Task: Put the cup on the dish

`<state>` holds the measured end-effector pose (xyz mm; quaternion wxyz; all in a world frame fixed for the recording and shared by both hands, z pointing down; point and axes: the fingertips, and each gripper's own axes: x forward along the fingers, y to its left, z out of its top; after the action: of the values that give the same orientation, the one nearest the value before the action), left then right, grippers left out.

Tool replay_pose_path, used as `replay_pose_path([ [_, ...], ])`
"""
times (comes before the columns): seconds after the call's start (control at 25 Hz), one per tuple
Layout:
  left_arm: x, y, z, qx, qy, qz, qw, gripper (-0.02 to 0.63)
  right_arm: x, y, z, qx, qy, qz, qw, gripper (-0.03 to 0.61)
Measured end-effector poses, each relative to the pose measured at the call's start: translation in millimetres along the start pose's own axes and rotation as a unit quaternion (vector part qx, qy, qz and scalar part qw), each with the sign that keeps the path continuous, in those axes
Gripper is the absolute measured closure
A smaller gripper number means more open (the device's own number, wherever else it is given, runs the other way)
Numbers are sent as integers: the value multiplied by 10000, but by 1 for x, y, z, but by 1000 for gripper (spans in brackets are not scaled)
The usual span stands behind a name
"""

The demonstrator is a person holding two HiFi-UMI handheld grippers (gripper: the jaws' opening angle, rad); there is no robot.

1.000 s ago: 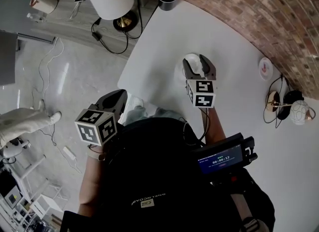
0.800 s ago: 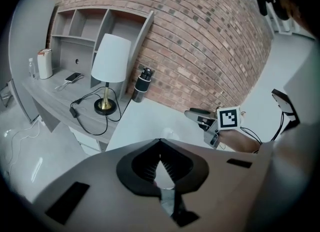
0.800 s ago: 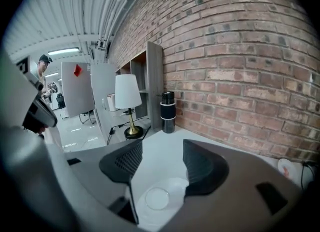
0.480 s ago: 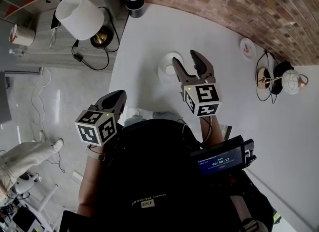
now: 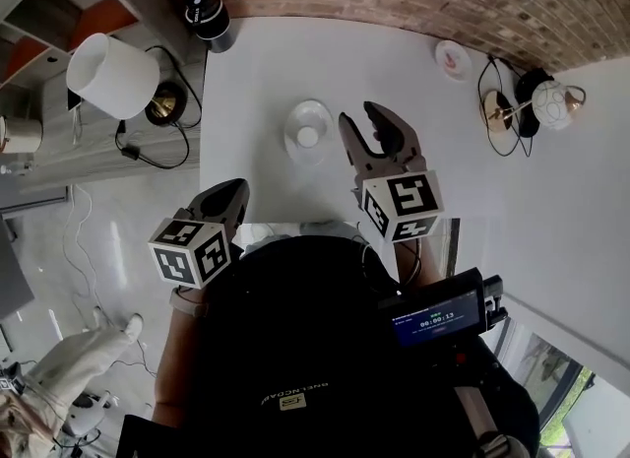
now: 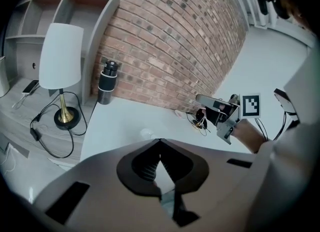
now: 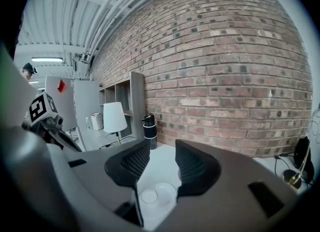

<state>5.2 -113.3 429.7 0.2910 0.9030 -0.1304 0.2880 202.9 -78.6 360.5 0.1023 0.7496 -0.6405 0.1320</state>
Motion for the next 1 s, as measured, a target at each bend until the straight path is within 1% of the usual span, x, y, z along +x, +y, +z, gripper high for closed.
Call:
replay_pose_path([
  [0.24,18,-20,3,346,219,-356,9985,607,-26,-12,2,187,-105,-304,9993,420],
  [0.4,27,-29,5,538,326,-508,9967,607,-40,-18,0,366,-150,-444,9982,420],
  [0.52,32,-33,6,608,375,-592,9957,607,-50,-19,-5,493,24,-551,9973,420],
  [0.68,38,-38,6,683,442,-694,9943,607,-56,-24,-4,536,-163,-652,9963,420],
  [0.88,45,-44,7,779,543,-816,9921,607,-62,-28,-6,673,-183,-766,9946,420],
  [1.0,47,-48,7,816,591,-873,9911,607,-67,-28,-11,667,29,-810,9945,420],
])
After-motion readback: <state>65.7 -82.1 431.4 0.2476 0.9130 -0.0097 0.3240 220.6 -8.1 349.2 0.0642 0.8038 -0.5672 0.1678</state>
